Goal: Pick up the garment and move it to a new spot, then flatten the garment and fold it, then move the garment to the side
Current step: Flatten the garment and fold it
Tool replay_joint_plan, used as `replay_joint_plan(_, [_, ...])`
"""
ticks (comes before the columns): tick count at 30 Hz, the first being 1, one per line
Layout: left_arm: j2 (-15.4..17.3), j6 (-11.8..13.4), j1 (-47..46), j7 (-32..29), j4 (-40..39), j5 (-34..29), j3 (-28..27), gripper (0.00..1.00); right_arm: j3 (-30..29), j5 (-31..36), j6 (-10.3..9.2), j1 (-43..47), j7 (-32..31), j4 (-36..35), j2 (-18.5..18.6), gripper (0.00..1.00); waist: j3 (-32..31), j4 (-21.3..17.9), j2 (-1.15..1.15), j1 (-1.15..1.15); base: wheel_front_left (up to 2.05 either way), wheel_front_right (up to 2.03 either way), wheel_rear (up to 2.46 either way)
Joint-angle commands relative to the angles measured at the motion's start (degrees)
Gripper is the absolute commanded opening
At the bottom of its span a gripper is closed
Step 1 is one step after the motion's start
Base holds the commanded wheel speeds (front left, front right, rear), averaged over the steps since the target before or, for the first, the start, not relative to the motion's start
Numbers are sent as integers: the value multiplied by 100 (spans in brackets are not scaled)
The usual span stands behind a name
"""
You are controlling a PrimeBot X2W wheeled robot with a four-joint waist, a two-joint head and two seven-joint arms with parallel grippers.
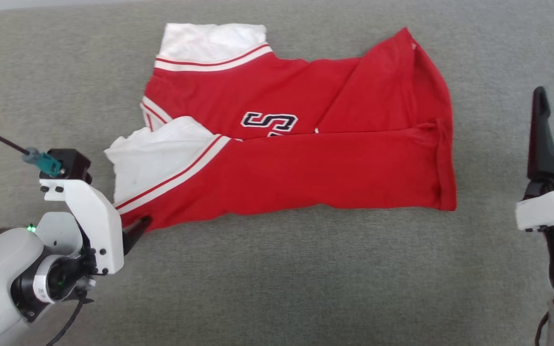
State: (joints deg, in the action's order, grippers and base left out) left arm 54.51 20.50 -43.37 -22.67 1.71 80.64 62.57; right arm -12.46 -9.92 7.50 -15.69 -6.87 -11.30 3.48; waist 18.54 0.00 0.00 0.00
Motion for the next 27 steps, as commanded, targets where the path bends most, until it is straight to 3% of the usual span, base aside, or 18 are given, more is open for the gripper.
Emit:
replay_joint_plan(1, [-62, -17, 89, 6, 166, 74, -31, 100, 55, -25, -1, 71, -52, 11, -28, 100, 42, -93, 0, 0, 0, 0, 0])
replay_joint_plan(6, [-413, -198, 132, -90, 873, 250, 15, 100, 122, -51, -1, 109, -198, 122, -44, 100, 65, -188, 0, 0, 0, 0, 0])
replay_joint_plan(7, [-493, -251, 137, -112, 1039, 298, 25, 58, 175, -74, -1, 116, -259, 157, -47, 100, 67, -197, 0, 0, 0, 0, 0])
replay_joint_plan(8, [-575, -329, 143, -113, 1178, 353, 17, 0, 220, -94, -1, 142, -340, 193, -47, 100, 64, -203, 0, 0, 0, 0, 0])
replay_joint_plan(14, [-861, -708, 112, -113, 1647, 307, 86, 0, 532, -371, -1, 192, -876, 444, 181, 100, 67, -145, 0, 0, 0, 0, 0])
replay_joint_plan(18, [-1004, -851, 0, -139, 1742, 197, 159, 0, 542, -553, -1, 142, -1954, 836, 291, 100, 77, 6, 0, 0, 0, 0, 0])
replay_joint_plan(27, [-1171, -978, -166, -112, 1730, 107, 160, 0, 622, -791, -1, -131, -3766, 1482, 392, 100, 141, 249, 0, 0, 0, 0, 0])
